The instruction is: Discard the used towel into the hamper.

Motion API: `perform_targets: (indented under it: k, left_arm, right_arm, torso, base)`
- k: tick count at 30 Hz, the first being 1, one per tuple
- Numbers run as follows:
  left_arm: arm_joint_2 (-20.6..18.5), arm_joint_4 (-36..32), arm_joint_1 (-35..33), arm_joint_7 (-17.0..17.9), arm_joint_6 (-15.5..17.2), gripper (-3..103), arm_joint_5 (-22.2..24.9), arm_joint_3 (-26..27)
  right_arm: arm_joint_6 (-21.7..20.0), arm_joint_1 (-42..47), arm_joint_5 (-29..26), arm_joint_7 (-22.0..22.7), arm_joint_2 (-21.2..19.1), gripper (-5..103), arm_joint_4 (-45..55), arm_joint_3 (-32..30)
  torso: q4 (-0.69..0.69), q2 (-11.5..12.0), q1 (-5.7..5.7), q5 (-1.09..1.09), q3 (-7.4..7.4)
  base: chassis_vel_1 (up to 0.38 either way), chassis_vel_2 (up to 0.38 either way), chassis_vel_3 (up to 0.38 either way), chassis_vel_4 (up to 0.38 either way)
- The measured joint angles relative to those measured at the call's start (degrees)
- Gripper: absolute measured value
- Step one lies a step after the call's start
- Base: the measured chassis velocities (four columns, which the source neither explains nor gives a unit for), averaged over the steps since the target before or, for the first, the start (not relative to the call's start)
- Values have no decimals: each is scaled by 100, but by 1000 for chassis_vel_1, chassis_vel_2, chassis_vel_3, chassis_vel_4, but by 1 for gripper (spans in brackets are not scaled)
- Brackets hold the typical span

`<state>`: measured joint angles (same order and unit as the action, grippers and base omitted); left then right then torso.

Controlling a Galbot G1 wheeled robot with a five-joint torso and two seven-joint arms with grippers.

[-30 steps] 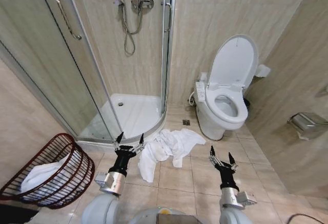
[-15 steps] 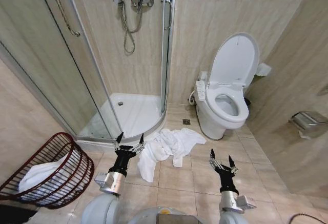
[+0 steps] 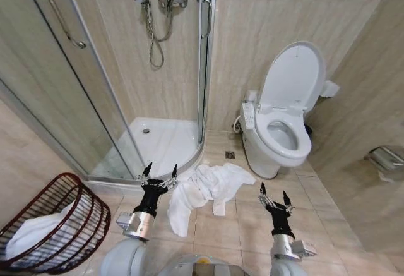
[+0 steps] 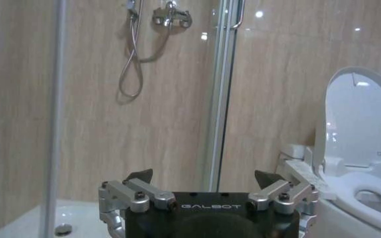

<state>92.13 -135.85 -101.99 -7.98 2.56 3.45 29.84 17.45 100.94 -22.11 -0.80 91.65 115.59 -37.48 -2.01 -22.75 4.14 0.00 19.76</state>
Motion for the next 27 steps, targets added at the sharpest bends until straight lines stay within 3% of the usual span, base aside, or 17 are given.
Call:
perform_targets:
  k: [6, 7, 9, 12, 13, 15, 22, 27]
  left_arm:
    - [0, 0, 0, 0, 0, 100, 0, 0]
    - [0, 0, 0, 0, 0, 100, 0, 0]
    - [0, 0, 0, 0, 0, 100, 0, 0]
    - [0, 0, -1, 0, 0, 100, 0, 0]
    - [0, 0, -1, 0, 0, 100, 0, 0]
    - [0, 0, -1, -1, 0, 100, 0, 0]
    - [0, 0, -1, 0, 0, 100, 0, 0]
    - [0, 0, -1, 0, 0, 100, 0, 0]
  right_arm:
    - [-298, -131, -226, 39, -187, 100, -144, -153]
    - [-703, -260, -735, 34, -344, 100, -162, -202]
    - [-902, -342, -963, 29, -416, 100, -167, -215]
    - [-1582, -746, -1825, 37, -691, 100, -245, -201]
    - [-1582, -746, -1825, 37, -691, 100, -245, -201]
    - [-2147, -953, -2515, 174, -798, 100, -233, -138]
    - [-2325, -1325, -2140, 29, -1010, 100, -679, 114]
    - [-2137, -1536, -1544, -140, -1108, 100, -1357, 455]
  torso:
    - [2, -5, 3, 1, 4]
    - [1, 8, -4, -1, -5]
    - [1, 20, -10, 0, -12]
    - [-1, 111, -49, 0, -59]
    - [-1, 111, -49, 0, -59]
    - [-1, 175, -69, 0, -101]
    - [1, 241, -95, -2, -140]
    - [-1, 343, -145, 0, -193]
  base:
    - [-56, 36, 31, -52]
    - [0, 0, 0, 0]
    - [0, 0, 0, 0]
    - [0, 0, 0, 0]
    - [0, 0, 0, 0]
    - [0, 0, 0, 0]
    - [0, 0, 0, 0]
    - [7, 5, 2, 10]
